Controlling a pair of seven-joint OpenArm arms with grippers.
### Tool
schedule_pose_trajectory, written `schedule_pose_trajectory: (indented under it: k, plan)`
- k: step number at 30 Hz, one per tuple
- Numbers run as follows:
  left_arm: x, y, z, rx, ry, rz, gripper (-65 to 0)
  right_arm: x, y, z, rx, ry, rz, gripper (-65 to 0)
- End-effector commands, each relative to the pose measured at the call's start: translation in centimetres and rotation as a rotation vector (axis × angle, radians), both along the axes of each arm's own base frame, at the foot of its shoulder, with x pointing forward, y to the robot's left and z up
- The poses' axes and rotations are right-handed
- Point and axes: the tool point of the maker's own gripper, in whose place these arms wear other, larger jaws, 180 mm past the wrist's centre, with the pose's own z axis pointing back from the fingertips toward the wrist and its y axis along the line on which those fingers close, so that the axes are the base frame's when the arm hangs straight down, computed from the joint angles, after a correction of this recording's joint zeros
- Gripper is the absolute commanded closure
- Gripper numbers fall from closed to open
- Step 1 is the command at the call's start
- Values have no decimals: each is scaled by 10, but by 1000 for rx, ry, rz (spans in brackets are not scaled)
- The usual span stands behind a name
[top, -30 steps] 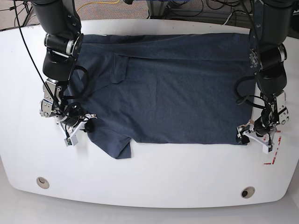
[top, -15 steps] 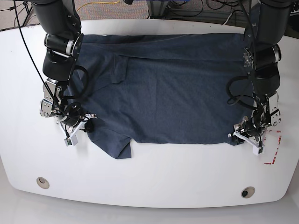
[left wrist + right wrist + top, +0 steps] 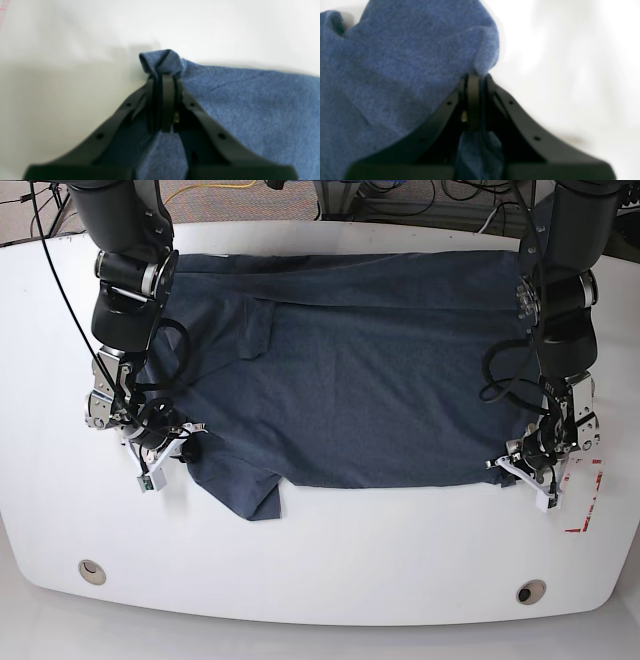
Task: Layout the t-shirt on the table in an organized manner, then fold the t-shirt properly
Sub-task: 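Lift the hem with both grippers and fold it over toward the collar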
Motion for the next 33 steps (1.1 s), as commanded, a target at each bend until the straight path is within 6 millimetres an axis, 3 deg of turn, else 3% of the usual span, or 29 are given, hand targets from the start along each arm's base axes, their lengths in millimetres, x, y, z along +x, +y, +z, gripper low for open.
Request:
schedule_pose_trajectory:
  k: [1, 9, 14, 18, 33]
  plan:
    - [21, 9, 37, 24, -110, 6, 0, 8, -7, 11, -29, -12, 3, 0]
    - [22, 9, 63, 81, -154, -28, 0, 17, -15, 33, -85, -66, 13, 0]
    - [22, -15, 70, 74, -174, -106, 0, 20, -20, 47, -125, -73, 24, 0]
    - [22, -22, 82, 97, -188, -151, 0, 22, -22, 57, -156, -85, 30, 0]
    - [-1, -21, 114, 218, -225, -246, 0, 2, -37, 100, -347, -118, 53, 0]
